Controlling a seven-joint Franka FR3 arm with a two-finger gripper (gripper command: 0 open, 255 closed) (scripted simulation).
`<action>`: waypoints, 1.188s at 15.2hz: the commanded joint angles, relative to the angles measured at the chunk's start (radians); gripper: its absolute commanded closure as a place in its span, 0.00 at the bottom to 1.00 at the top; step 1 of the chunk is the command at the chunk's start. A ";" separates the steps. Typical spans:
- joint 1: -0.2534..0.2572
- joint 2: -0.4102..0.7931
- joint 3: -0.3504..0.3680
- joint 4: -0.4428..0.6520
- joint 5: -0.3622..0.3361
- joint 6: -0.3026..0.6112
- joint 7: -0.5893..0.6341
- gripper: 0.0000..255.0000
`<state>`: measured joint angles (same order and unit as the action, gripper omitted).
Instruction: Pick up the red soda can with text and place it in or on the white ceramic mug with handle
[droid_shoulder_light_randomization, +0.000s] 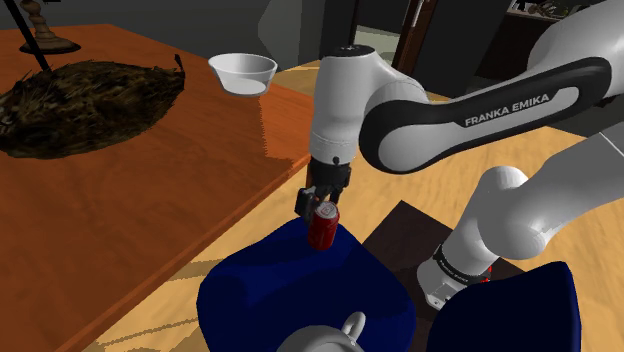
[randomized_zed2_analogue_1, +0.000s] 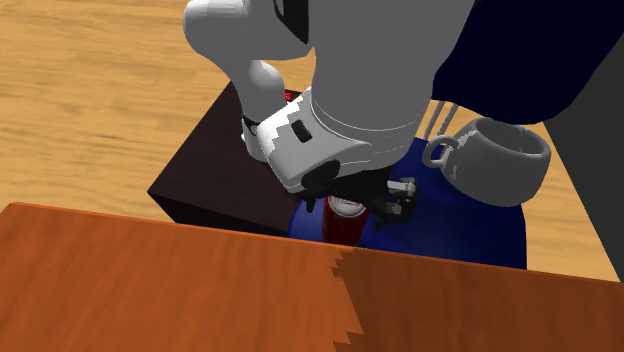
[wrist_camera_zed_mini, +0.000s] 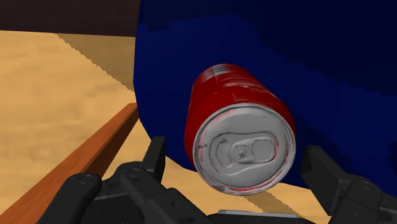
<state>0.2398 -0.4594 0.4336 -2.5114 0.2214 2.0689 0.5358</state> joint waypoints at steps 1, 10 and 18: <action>-0.001 0.013 0.006 -0.011 0.000 0.025 0.003 0.00; -0.001 0.013 0.006 -0.011 0.000 0.024 0.002 1.00; -0.001 0.013 0.006 -0.011 0.000 0.025 0.002 1.00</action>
<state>0.2393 -0.4471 0.4396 -2.5213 0.2219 2.0938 0.5382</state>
